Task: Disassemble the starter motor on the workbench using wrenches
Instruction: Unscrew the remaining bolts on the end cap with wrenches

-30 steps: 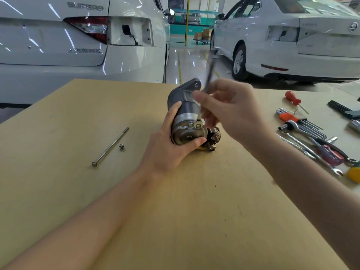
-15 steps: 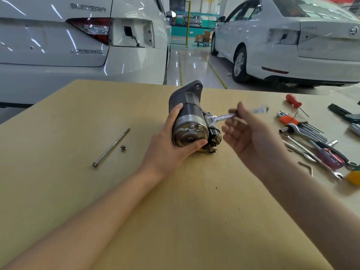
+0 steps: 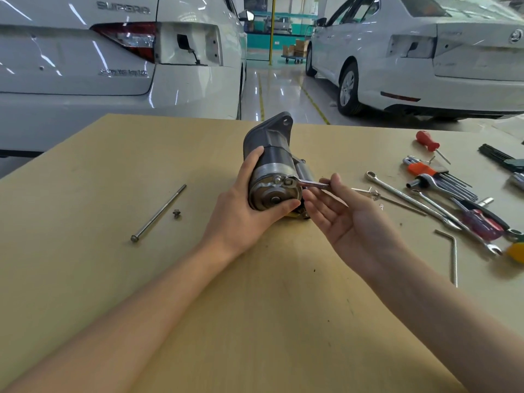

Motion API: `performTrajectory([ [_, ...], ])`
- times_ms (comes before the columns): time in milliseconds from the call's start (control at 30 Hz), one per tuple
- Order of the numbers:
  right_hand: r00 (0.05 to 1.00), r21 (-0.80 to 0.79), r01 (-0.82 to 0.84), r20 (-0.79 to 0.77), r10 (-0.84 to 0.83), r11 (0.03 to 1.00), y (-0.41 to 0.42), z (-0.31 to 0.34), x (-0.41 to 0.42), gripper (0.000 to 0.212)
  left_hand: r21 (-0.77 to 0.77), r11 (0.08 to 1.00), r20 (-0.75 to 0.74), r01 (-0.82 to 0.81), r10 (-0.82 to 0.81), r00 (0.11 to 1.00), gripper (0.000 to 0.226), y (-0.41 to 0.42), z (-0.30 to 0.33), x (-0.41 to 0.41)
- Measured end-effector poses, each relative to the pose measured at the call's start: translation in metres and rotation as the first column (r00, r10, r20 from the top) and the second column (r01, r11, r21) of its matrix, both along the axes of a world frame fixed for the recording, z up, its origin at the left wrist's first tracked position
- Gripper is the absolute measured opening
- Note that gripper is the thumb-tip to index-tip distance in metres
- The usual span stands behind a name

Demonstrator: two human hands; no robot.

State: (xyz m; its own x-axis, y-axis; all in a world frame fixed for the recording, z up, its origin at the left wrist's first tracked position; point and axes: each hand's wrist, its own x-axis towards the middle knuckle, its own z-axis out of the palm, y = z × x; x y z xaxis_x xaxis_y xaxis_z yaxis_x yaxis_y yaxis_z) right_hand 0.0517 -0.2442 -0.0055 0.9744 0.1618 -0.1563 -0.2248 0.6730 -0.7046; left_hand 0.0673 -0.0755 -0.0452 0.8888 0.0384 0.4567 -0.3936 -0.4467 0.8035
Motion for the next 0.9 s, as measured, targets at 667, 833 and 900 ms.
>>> performTrajectory([
  [667,0.626,-0.759,0.651,0.532,0.570,-0.006,0.046,0.066,0.011,0.036,0.008,1.000,-0.050,-0.009,0.010,0.999,0.089,0.000,0.000,-0.001],
  [833,0.480,-0.675,0.733,0.598,0.642,0.081,0.040,0.062,0.003,0.031,-0.012,1.000,-0.063,0.000,-0.001,0.998,0.088,-0.001,0.001,-0.002],
  [900,0.458,-0.648,0.667,0.746,0.484,0.368,0.031,0.056,-0.004,0.020,-0.016,1.000,-0.049,-0.005,0.004,0.999,0.086,-0.002,0.000,-0.002],
])
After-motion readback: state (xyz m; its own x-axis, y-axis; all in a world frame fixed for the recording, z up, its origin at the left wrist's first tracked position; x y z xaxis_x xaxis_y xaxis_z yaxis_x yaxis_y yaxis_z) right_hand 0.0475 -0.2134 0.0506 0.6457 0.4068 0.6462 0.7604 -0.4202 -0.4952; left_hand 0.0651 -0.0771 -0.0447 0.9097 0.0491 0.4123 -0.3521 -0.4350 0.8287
